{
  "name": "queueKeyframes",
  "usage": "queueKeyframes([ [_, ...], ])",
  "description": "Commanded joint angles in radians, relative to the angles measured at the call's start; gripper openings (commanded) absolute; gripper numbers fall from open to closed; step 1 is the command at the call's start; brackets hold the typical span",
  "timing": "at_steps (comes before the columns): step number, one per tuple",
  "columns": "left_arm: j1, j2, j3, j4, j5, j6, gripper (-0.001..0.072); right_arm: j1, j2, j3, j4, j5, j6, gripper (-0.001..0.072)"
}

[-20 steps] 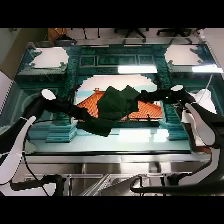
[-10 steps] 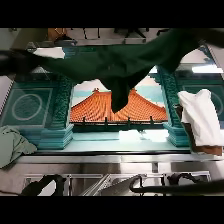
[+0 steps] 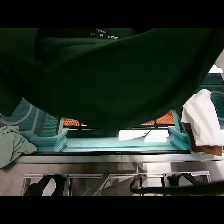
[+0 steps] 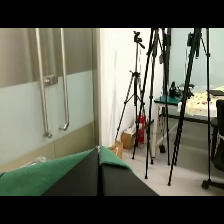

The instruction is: Fold the shirts.

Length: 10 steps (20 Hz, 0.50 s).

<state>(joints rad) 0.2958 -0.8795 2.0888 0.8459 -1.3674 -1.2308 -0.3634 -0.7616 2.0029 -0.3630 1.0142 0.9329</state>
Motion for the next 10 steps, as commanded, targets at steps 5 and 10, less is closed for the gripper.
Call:
queueKeyframes([
  [5,-0.185,-0.263,-0.192,0.001,0.038,0.035,0.0017,0.064,-0.309,-0.023,0.029,0.223,0.039,0.0019],
  [10,-0.296,-0.542,-0.415,0.002,0.186,0.103,0.0016,0.297,-0.670,-0.051,-0.161,0.233,0.040,0.0019],
])
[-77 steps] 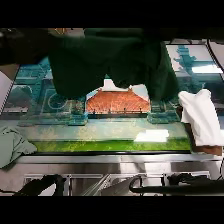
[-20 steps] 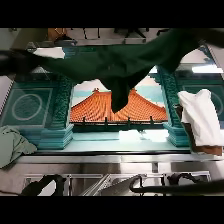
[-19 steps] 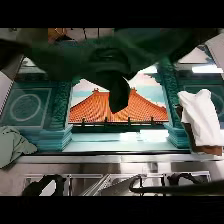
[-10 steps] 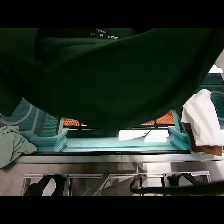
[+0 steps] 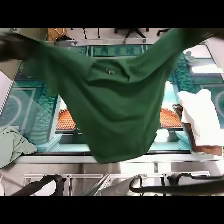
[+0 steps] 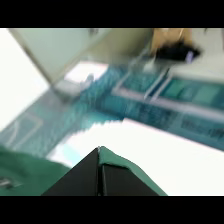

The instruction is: Fold the shirts.

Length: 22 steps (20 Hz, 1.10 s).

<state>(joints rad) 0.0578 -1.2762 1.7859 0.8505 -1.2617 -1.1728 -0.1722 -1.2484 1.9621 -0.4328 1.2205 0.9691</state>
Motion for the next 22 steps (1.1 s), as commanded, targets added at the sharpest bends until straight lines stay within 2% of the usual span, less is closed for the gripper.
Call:
queueKeyframes([
  [1,-0.063,-0.195,-0.141,-0.003,0.100,0.055,0.0017,0.136,-0.252,-0.010,-0.096,0.005,0.003,0.0019],
  [5,-0.046,-0.371,-0.172,-0.004,0.128,0.065,0.0027,0.189,-0.480,-0.010,-0.095,-0.115,0.006,0.0019],
  [6,-0.032,-0.397,-0.172,-0.005,0.123,0.064,0.0114,0.188,-0.516,-0.010,-0.096,-0.116,0.012,0.0019],
  [7,-0.015,-0.413,-0.172,-0.004,0.113,0.044,0.0391,0.188,-0.548,-0.010,-0.096,-0.114,0.016,0.0019],
  [8,0.009,-0.420,-0.172,-0.004,0.097,0.013,0.0462,0.185,-0.570,-0.010,-0.096,-0.111,0.016,0.0020],
  [14,0.146,-0.329,-0.227,-0.003,-0.211,-0.169,0.0461,0.167,-0.595,-0.010,-0.110,-0.145,0.026,0.0019],
  [16,0.169,-0.235,-0.348,0.031,-0.232,-0.198,0.0461,0.144,-0.595,-0.010,-0.110,-0.145,0.036,0.0019],
  [19,0.164,-0.047,-0.611,0.177,-0.232,-0.245,0.0462,0.100,-0.595,-0.010,-0.110,-0.135,0.083,0.0019],
  [22,0.114,0.125,-0.926,0.174,-0.207,-0.262,0.0462,0.066,-0.595,-0.010,-0.109,-0.109,0.083,0.0019],
])
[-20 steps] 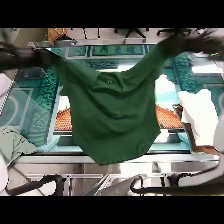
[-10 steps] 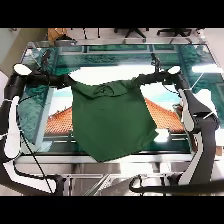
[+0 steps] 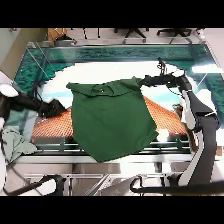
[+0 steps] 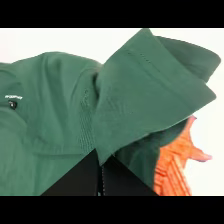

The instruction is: Fold the shirts.

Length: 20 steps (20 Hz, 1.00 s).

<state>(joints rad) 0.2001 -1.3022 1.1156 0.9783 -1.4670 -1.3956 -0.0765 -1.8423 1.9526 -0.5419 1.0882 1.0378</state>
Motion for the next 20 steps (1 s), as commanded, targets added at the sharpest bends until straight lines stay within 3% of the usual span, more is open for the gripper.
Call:
queueKeyframes([
  [1,-0.060,0.199,-0.365,0.043,0.040,-0.047,0.0462,-0.037,-0.001,0.000,0.000,0.032,0.014,0.0019],
  [5,-0.207,0.332,-0.701,-0.069,0.409,-0.053,0.0462,-0.040,-0.001,0.000,-0.001,0.043,0.014,0.0019],
  [8,-0.268,0.358,-0.803,-0.137,0.643,-0.053,0.0462,-0.040,-0.001,0.000,0.000,0.046,0.014,0.0019],
  [10,-0.269,0.321,-0.809,-0.133,0.693,-0.048,0.0462,-0.040,-0.001,0.000,0.000,0.057,0.014,0.0019],
  [14,-0.237,0.165,-0.736,-0.140,0.647,0.028,0.0460,-0.040,-0.001,0.000,0.000,0.083,0.014,0.0019],
  [15,-0.237,0.129,-0.700,-0.143,0.646,0.038,0.0361,-0.042,-0.001,0.000,0.000,0.094,0.014,0.0019],
  [16,-0.237,0.095,-0.653,-0.144,0.639,0.049,0.0033,-0.045,0.000,0.000,0.000,0.113,0.014,0.0019],
  [20,-0.189,0.005,-0.376,-0.098,0.534,0.097,0.0019,-0.090,0.035,0.000,-0.075,0.261,0.065,0.0018],
])
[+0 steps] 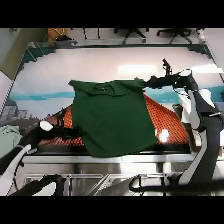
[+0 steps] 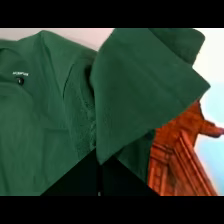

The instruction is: Fold the shirts.

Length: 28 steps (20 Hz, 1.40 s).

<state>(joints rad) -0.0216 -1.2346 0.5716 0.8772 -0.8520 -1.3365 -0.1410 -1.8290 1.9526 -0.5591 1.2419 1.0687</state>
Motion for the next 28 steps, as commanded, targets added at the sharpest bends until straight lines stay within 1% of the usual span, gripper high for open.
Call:
queueKeyframes([
  [1,0.066,-0.082,0.258,0.032,-0.107,0.038,0.0019,-0.039,0.040,0.000,-0.122,0.158,0.054,0.0018],
  [3,0.137,-0.128,0.440,0.076,-0.141,0.038,0.0019,-0.060,0.083,-0.005,-0.277,0.277,0.113,0.0018],
  [4,0.173,-0.158,0.533,0.082,-0.151,0.038,0.0019,-0.061,0.108,-0.023,-0.317,0.323,0.142,0.0018],
  [6,0.221,-0.238,0.706,0.083,-0.189,0.048,0.0019,-0.055,0.193,-0.126,-0.336,0.376,0.177,0.0018],
  [8,0.237,-0.338,0.857,0.083,-0.240,0.077,0.0020,-0.022,0.317,-0.303,-0.340,0.380,0.204,0.0018],
  [9,0.236,-0.389,0.923,0.083,-0.254,0.082,0.0020,-0.002,0.387,-0.410,-0.340,0.366,0.220,0.0019],
  [10,0.227,-0.441,0.984,0.083,-0.264,0.082,0.0020,0.024,0.468,-0.538,-0.346,0.323,0.238,0.0018],
  [13,0.193,-0.594,1.144,0.083,-0.276,0.082,0.0021,0.099,0.685,-0.887,-0.361,0.106,0.332,0.0019],
  [15,0.171,-0.671,1.238,0.082,-0.276,0.081,0.0021,0.129,0.767,-1.034,-0.353,-0.011,0.409,0.0019],
  [17,0.150,-0.729,1.324,0.082,-0.302,0.079,0.0023,0.140,0.802,-1.107,-0.321,-0.068,0.428,0.0019],
  [18,0.145,-0.749,1.366,0.082,-0.338,0.077,0.0024,0.139,0.802,-1.112,-0.298,-0.075,0.428,0.0019],
  [19,0.145,-0.765,1.413,0.082,-0.391,0.051,0.0052,0.138,0.803,-1.110,-0.267,-0.091,0.422,0.0019],
  [20,0.147,-0.771,1.455,0.084,-0.450,0.017,0.0368,0.134,0.802,-1.103,-0.233,-0.100,0.396,0.0019],
  [21,0.163,-0.770,1.490,0.106,-0.519,-0.034,0.0625,0.122,0.801,-1.090,-0.214,-0.102,0.380,0.0019],
  [22,0.179,-0.759,1.505,0.131,-0.588,-0.090,0.0601,0.110,0.800,-1.077,-0.202,-0.101,0.378,0.0025],
  [23,0.203,-0.735,1.482,0.155,-0.657,-0.125,0.0601,0.095,0.800,-1.068,-0.189,-0.101,0.377,0.0127],
  [24,0.223,-0.704,1.428,0.156,-0.712,-0.146,0.0601,0.079,0.800,-1.065,-0.174,-0.101,0.347,0.0381],
  [25,0.243,-0.664,1.349,0.160,-0.758,-0.169,0.0601,0.064,0.800,-1.062,-0.161,-0.102,0.298,0.0461],
  [26,0.261,-0.615,1.249,0.172,-0.781,-0.188,0.0601,0.050,0.800,-1.059,-0.158,-0.102,0.259,0.0460],
  [28,0.284,-0.470,0.962,0.179,-0.752,-0.189,0.0601,0.012,0.800,-1.051,-0.158,-0.099,0.204,0.0461],
])
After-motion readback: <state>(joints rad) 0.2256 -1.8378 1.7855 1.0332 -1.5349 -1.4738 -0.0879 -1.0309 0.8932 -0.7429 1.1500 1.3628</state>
